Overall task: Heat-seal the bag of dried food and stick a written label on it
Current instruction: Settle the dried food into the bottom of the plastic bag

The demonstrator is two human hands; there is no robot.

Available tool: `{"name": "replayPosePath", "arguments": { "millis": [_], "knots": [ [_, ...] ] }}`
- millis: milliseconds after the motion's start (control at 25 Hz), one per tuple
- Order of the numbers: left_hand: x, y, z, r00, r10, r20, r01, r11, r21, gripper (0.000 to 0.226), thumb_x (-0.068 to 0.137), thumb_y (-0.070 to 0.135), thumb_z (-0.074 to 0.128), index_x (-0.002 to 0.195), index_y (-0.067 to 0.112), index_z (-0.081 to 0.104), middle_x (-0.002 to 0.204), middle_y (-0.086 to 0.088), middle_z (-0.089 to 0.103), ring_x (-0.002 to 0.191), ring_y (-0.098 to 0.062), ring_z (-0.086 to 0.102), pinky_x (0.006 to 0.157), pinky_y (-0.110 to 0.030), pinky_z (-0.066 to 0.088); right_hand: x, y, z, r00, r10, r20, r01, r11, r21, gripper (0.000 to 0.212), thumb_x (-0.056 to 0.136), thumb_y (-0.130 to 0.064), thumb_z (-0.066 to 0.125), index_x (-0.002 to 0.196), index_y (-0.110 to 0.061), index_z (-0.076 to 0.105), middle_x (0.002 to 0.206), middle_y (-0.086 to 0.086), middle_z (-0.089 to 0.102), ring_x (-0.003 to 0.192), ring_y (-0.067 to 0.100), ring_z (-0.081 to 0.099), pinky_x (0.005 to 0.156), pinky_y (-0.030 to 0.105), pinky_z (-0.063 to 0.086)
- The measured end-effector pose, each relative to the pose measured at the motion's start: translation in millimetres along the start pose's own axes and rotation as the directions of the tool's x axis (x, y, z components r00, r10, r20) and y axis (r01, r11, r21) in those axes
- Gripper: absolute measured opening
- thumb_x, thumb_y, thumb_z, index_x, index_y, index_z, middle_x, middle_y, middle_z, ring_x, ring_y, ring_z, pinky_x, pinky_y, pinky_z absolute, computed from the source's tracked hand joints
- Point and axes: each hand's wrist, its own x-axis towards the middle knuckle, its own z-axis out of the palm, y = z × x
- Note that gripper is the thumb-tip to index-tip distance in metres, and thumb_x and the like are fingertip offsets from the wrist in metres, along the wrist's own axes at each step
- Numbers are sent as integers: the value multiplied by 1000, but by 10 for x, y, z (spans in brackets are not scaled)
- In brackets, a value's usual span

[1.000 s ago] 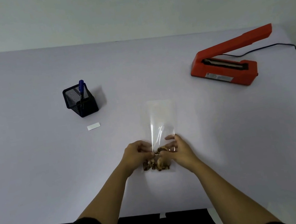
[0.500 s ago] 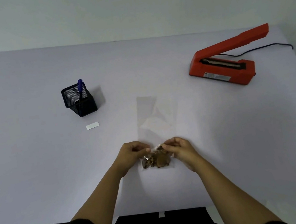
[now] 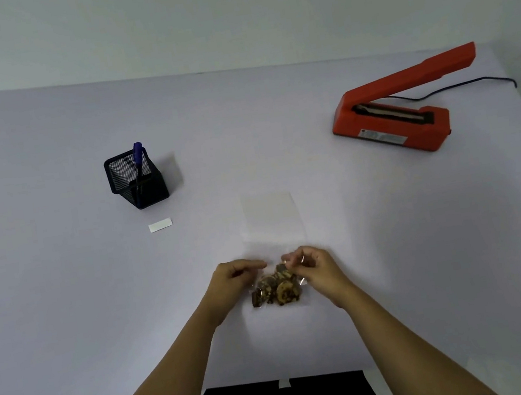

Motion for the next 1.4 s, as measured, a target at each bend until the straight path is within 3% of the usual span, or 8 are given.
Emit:
{"name": "replayPosePath", "arguments": {
  "millis": [200,320,440,600,840,1120,1320,1400],
  "knots": [
    [25,69,-75,986,-39,159,24,995,93,27,84,-5,57,95,12,75,100,0,72,95,-10,65,84,-16,49,11,-33,-71,997,62,54,-62,998,-9,19,81,-4,69,85,-22,72,93,2,72,91,14,67,76,18,52],
    [68,104,-81,982,-40,185,24,996,88,24,83,-7,59,93,8,75,97,-3,73,91,-9,66,78,-13,49,17,-42,-100,997,56,47,-57,998,32,17,80,-3,69,86,-19,72,91,1,73,87,10,68,73,15,52],
    [116,128,-117,974,-42,221,25,997,77,28,85,-9,54,94,7,75,108,-1,71,101,-8,64,80,-13,48,31,-35,-143,996,50,68,-52,998,21,20,82,-3,67,87,-22,72,93,-1,73,91,9,68,79,17,52],
    [147,142,-113,974,-57,221,31,992,120,29,86,-6,54,90,12,76,103,1,73,98,-6,65,83,-10,47,54,-21,-148,995,36,97,-35,999,-19,21,83,-4,66,88,-24,72,98,-7,70,96,5,64,82,15,51],
    [106,109,-89,974,-64,219,46,995,87,20,79,-3,66,92,9,76,101,-3,74,95,-14,68,83,-19,51,75,-22,-134,987,42,155,-30,996,-82,26,85,-2,63,85,-26,72,92,-9,71,90,2,66,80,15,50],
    [95,166,-60,981,-81,177,65,994,91,32,81,-7,59,91,18,76,91,2,75,88,-11,67,79,-20,50,25,-10,-132,987,20,160,-18,1000,-16,23,83,1,65,88,-20,73,93,-5,71,92,7,66,83,18,51],
    [86,160,-59,966,-118,231,79,982,173,40,80,-7,50,94,18,77,102,-3,74,102,-20,64,92,-32,50,60,-31,-111,980,35,196,-6,989,-148,26,85,1,62,90,-22,73,95,-6,72,95,4,66,85,17,50],
    [71,165,-53,964,-128,231,94,984,151,40,80,-7,50,96,18,77,103,-3,74,103,-19,65,92,-30,51,57,-39,-103,983,32,178,-9,992,-127,26,84,1,63,88,-23,73,93,-8,72,91,2,67,82,15,50]
  ]
}}
